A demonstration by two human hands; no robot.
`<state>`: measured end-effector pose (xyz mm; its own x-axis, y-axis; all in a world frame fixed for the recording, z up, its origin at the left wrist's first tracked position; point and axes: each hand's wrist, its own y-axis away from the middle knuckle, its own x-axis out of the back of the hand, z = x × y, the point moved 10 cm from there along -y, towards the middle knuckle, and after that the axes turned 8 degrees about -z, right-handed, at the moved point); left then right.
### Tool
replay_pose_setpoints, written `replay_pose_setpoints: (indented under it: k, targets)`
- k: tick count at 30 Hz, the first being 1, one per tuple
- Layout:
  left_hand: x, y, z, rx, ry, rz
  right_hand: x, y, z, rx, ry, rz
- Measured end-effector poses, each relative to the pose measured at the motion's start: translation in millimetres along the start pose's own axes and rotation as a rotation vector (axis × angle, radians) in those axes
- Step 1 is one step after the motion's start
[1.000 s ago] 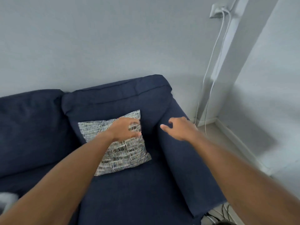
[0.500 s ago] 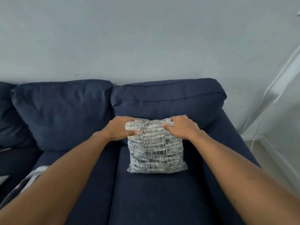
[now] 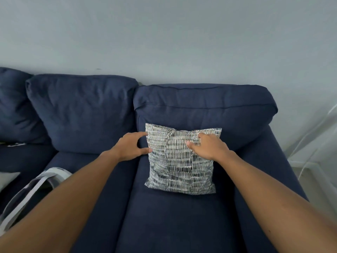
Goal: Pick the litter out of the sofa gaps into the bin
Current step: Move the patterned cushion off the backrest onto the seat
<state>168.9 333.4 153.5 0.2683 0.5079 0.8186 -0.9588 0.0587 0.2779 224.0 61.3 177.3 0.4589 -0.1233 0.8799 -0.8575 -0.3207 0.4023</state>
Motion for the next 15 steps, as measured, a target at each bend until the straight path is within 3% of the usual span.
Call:
replay_pose_setpoints:
  k: [15]
  targets:
    - [-138, -69, -56, 0.123, 0.326, -0.091, -136, -66, 111, -0.251, -0.301, -0.110]
